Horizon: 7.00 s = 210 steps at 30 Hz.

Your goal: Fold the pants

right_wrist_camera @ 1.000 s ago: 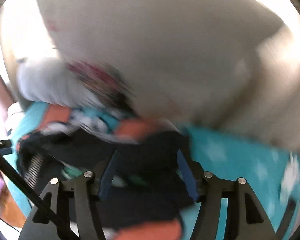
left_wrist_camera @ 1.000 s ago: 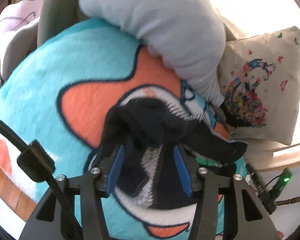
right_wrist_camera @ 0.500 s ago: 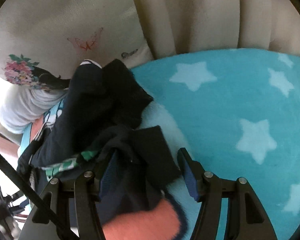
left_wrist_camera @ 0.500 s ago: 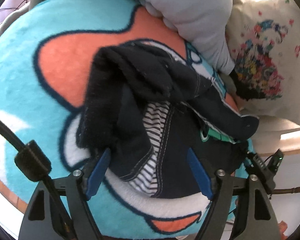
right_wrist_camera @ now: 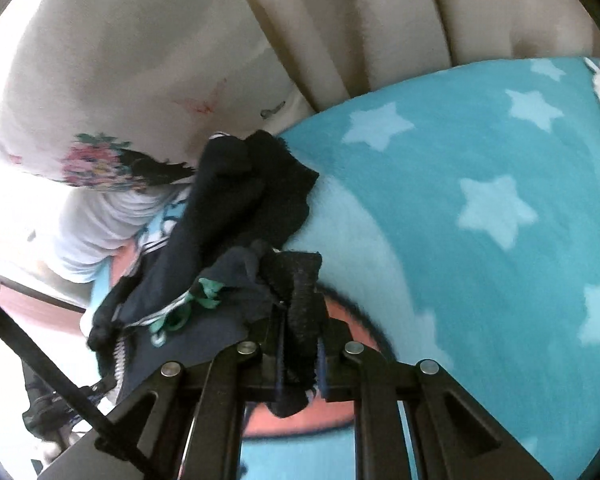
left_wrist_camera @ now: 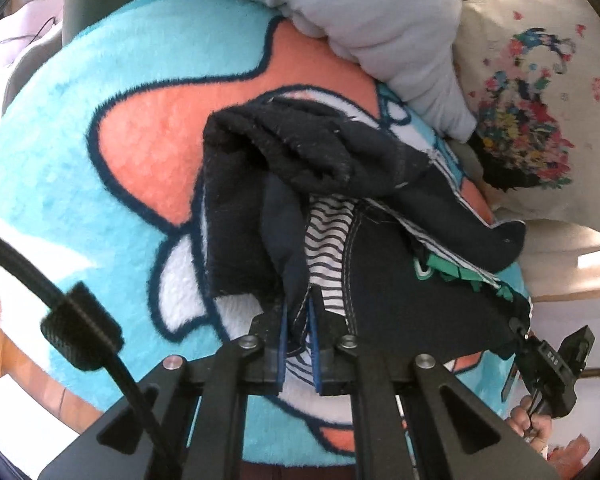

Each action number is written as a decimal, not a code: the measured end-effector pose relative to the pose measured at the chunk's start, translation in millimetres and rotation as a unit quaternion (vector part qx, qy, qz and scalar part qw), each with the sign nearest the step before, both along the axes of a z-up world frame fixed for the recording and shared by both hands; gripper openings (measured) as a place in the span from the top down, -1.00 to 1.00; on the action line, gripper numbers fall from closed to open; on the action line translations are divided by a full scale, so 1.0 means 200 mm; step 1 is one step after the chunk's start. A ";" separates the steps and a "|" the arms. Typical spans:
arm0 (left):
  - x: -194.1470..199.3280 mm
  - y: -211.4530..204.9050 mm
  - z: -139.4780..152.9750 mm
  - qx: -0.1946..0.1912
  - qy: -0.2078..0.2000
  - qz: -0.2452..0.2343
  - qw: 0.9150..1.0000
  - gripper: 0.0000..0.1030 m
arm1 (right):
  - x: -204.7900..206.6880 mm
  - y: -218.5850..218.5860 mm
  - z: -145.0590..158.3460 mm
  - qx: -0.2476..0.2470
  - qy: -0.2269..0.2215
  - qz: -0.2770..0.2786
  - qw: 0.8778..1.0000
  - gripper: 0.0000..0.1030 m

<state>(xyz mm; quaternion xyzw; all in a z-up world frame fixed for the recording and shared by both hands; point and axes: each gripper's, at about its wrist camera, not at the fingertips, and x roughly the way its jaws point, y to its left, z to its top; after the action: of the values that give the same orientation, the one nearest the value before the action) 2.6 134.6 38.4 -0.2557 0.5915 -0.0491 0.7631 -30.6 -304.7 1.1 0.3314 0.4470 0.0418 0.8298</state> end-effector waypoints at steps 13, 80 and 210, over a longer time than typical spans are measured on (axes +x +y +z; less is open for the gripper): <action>-0.15 0.09 -0.04 -0.026 0.026 -0.015 0.999 0.77 | -0.44 -0.01 -0.09 -0.060 0.054 -0.015 0.997 0.54; 0.68 0.02 0.11 0.121 -0.047 -0.035 0.991 0.54 | -0.15 -0.08 0.19 -0.094 -0.032 -0.017 0.995 0.64; -0.27 -0.32 -0.08 0.112 -0.090 -0.168 0.975 0.81 | -0.35 0.71 0.10 -0.149 -0.067 0.383 0.909 0.89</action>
<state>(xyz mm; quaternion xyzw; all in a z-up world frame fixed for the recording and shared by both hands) -51.0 71.4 22.8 -0.0601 0.5569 -0.1328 0.8177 -100.5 -162.3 20.1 0.0043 0.4839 0.3114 0.8179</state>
